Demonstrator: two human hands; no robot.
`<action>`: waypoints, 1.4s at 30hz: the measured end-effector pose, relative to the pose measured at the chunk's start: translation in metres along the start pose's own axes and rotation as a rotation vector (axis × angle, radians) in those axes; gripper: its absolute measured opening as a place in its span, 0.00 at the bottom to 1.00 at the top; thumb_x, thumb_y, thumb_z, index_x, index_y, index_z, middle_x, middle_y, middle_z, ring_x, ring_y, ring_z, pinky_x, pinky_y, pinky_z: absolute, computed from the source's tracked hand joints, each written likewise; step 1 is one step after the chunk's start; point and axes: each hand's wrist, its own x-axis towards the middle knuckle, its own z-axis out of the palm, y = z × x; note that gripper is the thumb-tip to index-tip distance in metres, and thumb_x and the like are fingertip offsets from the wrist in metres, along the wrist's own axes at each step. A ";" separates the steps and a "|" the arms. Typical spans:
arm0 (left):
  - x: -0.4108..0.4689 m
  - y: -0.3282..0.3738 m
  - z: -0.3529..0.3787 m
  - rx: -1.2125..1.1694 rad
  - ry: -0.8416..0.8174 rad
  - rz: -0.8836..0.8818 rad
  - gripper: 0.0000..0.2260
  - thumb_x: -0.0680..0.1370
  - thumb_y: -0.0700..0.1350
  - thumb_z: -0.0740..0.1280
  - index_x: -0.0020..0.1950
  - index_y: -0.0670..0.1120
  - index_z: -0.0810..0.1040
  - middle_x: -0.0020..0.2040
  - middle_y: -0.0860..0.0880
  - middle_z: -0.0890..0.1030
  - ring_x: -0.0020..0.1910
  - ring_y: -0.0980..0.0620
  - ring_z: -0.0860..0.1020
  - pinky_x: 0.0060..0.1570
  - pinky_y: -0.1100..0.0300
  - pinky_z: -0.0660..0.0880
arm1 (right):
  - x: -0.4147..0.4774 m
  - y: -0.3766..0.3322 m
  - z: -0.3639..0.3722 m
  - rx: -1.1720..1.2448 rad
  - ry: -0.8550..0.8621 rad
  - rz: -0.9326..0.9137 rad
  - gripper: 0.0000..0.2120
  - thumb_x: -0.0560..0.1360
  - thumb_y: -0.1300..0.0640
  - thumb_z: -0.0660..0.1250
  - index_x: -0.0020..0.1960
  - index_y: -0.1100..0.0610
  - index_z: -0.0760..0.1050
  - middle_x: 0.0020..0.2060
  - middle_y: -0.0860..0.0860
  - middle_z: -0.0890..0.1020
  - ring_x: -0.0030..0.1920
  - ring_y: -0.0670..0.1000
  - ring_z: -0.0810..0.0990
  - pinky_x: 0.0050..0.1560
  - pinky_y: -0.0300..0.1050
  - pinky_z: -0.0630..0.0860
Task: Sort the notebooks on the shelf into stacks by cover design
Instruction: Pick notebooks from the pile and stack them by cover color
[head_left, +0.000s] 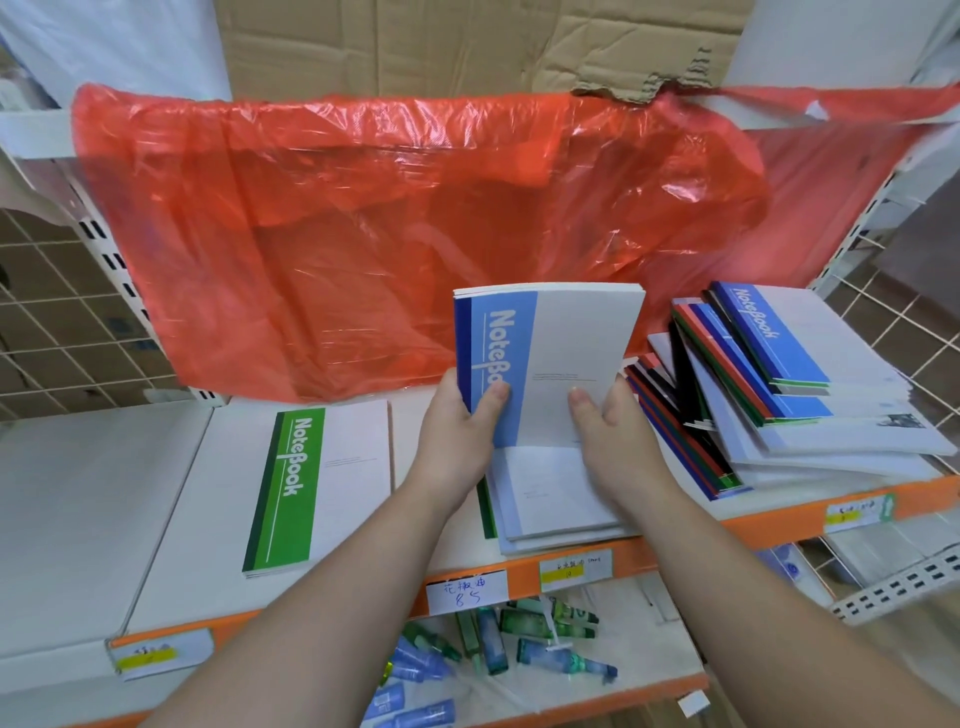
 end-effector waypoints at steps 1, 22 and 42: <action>0.001 0.000 0.000 0.004 -0.001 -0.003 0.13 0.82 0.47 0.64 0.66 0.51 0.73 0.56 0.60 0.80 0.49 0.71 0.78 0.40 0.77 0.73 | 0.000 0.000 -0.001 0.000 -0.002 0.003 0.09 0.82 0.54 0.58 0.62 0.46 0.68 0.53 0.38 0.79 0.56 0.40 0.77 0.53 0.38 0.72; -0.029 -0.025 -0.157 0.094 0.436 -0.352 0.03 0.80 0.42 0.60 0.53 0.47 0.69 0.50 0.46 0.80 0.46 0.48 0.79 0.42 0.54 0.76 | -0.025 -0.047 0.156 -0.134 -0.340 0.239 0.19 0.80 0.55 0.58 0.70 0.57 0.62 0.59 0.51 0.78 0.54 0.53 0.78 0.46 0.41 0.73; 0.004 -0.072 -0.202 0.670 0.243 -0.359 0.09 0.80 0.48 0.64 0.57 0.45 0.76 0.48 0.51 0.76 0.46 0.48 0.73 0.44 0.58 0.68 | -0.007 -0.008 0.200 -0.504 -0.326 0.221 0.14 0.79 0.54 0.61 0.63 0.56 0.72 0.60 0.53 0.79 0.58 0.55 0.77 0.55 0.49 0.76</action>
